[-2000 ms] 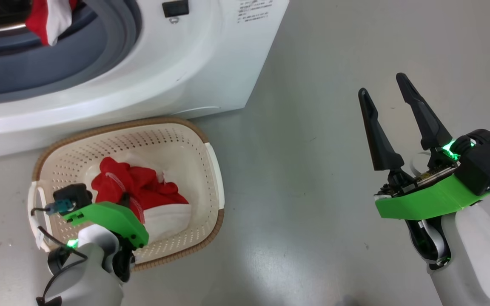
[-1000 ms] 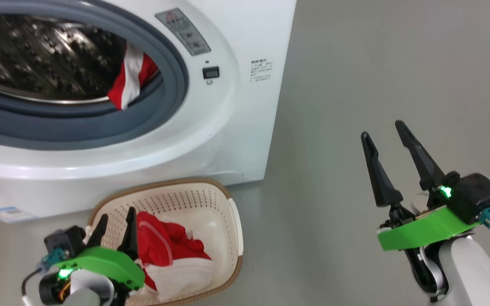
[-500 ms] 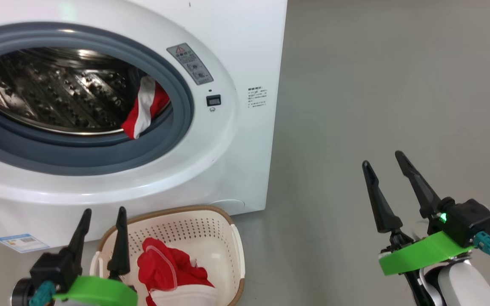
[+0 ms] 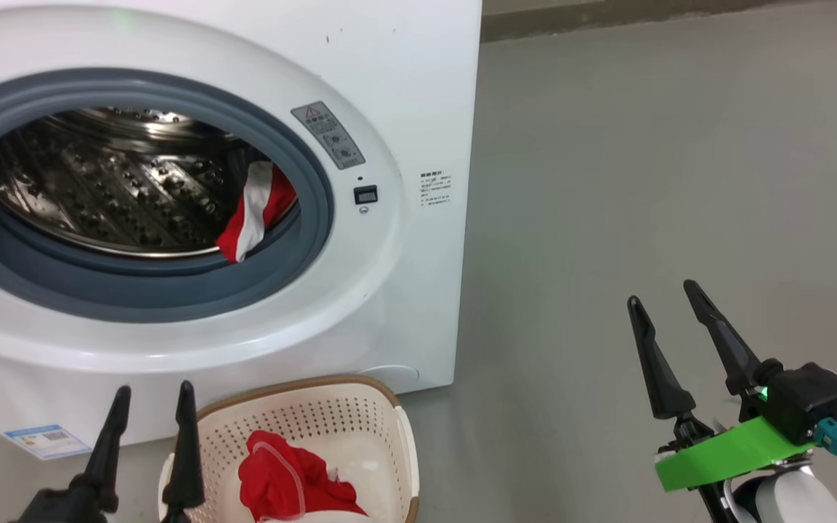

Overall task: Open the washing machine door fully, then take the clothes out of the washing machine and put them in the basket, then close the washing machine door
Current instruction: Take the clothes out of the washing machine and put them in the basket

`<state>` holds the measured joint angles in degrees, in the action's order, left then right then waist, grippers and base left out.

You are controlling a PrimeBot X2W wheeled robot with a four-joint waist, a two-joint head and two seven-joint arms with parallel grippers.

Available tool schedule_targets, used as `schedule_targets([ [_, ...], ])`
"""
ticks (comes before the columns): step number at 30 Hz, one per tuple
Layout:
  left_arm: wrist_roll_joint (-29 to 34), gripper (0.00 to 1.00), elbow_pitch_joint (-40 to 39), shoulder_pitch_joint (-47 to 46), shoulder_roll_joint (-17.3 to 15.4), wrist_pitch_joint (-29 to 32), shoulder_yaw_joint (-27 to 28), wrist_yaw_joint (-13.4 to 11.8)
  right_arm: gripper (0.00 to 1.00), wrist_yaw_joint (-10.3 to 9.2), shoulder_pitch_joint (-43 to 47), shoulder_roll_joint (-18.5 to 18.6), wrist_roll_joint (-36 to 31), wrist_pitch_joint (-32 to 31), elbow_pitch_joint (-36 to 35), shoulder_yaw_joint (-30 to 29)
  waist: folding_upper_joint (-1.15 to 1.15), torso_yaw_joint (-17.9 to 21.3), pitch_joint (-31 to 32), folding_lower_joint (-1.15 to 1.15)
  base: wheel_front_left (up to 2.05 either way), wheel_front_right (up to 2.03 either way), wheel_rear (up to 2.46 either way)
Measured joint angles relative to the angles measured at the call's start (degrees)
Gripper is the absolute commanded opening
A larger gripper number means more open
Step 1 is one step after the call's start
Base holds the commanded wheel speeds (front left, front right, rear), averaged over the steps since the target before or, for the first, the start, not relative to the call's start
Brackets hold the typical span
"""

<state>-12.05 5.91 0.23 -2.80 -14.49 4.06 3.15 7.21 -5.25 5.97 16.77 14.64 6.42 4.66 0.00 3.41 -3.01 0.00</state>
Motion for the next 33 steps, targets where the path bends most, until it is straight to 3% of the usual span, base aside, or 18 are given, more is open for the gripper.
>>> schedule_targets([
  [13,-0.66,1.0,-1.81,5.8,0.03,0.0,1.62,0.34,1.0,0.0,3.97,0.0,-0.37,0.0,-1.0,-0.59,0.0,0.54,3.34,0.0,0.0,0.0,0.0],
  [33,-1.65,1.0,-0.76,6.58,0.03,0.0,1.67,0.34,1.0,0.0,4.1,-0.11,-0.6,0.0,-1.13,-0.3,0.0,1.54,4.73,0.0,0.0,0.0,0.0],
])
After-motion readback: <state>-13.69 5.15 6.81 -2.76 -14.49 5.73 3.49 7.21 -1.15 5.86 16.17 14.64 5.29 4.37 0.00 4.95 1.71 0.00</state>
